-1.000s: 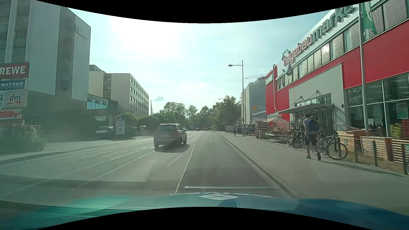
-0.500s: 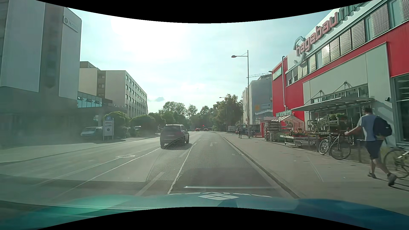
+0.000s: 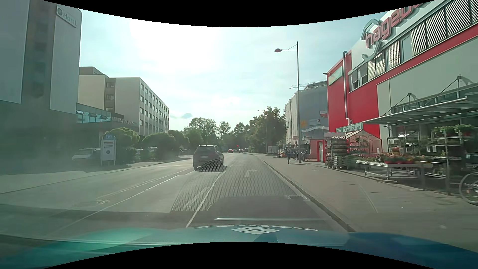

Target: Follow the waypoints while adhering to traffic rules and regulations

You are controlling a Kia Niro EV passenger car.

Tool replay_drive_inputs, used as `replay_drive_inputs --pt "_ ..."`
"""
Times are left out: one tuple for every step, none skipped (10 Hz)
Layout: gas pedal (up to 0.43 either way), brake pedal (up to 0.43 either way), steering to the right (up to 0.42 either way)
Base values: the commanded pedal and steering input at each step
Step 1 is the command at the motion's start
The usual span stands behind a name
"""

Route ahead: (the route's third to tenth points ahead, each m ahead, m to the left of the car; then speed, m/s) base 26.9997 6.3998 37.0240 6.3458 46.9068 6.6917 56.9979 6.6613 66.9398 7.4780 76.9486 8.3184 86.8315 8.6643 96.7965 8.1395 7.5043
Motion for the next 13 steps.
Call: replay_drive_inputs --pt "0.169 0.0 -0.005" --pt "0.169 0.0 -0.005" --pt "0.169 0.0 -0.004" --pt "0.169 0.0 -0.004" --pt "0.169 0.0 -0.003" --pt "0.169 0.0 -0.002" --pt "0.169 0.0 -0.002" --pt "0.169 0.0 -0.002" --pt "0.169 0.0 -0.002" --pt "0.169 0.0 -0.002" --pt "0.169 0.0 -0.002" --pt "0.169 0.0 -0.002" --pt "0.169 0.0 -0.002"
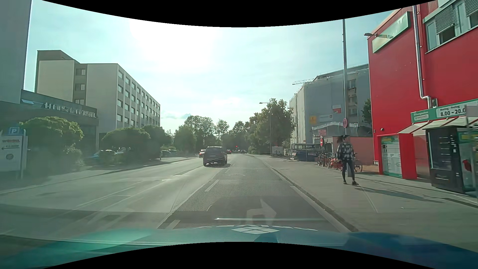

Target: Follow the waypoints while adhering to traffic rules and regulations

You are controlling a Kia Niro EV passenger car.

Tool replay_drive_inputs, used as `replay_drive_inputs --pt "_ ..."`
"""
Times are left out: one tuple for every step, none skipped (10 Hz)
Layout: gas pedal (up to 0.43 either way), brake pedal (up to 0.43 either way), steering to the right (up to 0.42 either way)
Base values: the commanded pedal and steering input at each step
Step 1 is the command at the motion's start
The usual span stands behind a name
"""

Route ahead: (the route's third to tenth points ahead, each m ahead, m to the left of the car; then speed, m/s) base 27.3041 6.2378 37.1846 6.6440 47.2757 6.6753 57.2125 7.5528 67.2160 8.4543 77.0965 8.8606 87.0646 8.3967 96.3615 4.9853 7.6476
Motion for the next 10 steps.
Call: replay_drive_inputs --pt "0.169 0.0 -0.002" --pt "0.169 0.0 -0.002" --pt "0.169 0.0 -0.002" --pt "0.169 0.0 -0.005" --pt "0.169 0.0 -0.003" --pt "0.169 0.0 -0.002" --pt "0.157 0.0 -0.001" --pt "0.157 0.0 0.0" --pt "0.157 0.0 -0.001" --pt "0.157 0.0 -0.001"
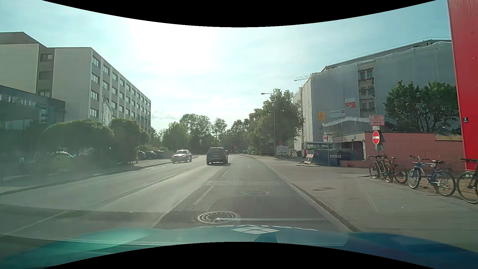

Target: Follow the waypoints while adhering to traffic rules and regulations

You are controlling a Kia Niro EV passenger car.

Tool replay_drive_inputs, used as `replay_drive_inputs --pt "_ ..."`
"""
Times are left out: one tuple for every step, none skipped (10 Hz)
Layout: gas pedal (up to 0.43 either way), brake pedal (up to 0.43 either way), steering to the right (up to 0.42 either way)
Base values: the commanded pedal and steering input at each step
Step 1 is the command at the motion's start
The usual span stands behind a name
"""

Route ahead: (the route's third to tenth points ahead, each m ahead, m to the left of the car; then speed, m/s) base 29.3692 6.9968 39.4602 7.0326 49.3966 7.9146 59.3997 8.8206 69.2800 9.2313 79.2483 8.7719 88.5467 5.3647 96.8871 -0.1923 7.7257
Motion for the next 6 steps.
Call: replay_drive_inputs --pt "0.157 0.0 -0.001" --pt "0.157 0.0 -0.002" --pt "0.157 0.0 -0.003" --pt "0.157 0.0 -0.002" --pt "0.157 0.0 -0.002" --pt "0.157 0.0 -0.002"
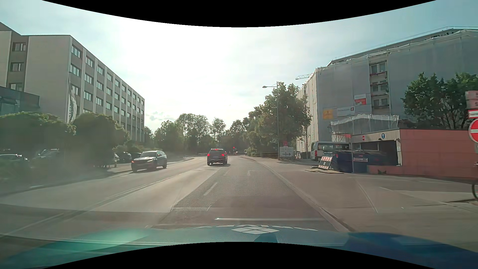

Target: Follow the waypoints while adhering to traffic rules and regulations

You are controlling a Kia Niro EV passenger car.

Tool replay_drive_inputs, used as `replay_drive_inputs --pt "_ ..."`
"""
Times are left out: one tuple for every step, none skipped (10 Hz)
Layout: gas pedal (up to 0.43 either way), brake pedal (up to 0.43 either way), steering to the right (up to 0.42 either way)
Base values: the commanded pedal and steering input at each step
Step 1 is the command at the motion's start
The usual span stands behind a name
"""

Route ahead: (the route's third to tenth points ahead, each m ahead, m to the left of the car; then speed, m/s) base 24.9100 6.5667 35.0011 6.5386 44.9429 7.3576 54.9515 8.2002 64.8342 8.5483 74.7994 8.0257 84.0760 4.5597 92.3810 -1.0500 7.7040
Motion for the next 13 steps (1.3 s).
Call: replay_drive_inputs --pt "0.157 0.0 -0.001" --pt "0.157 0.0 -0.001" --pt "0.157 0.0 -0.001" --pt "0.157 0.0 -0.001" --pt "0.157 0.0 -0.001" --pt "0.157 0.0 -0.001" --pt "0.157 0.0 0.001" --pt "0.157 0.0 0.001" --pt "0.157 0.0 0.001" --pt "0.157 0.0 0.001" --pt "0.157 0.0 0.001" --pt "0.157 0.0 0.0" --pt "0.157 0.0 -0.002"
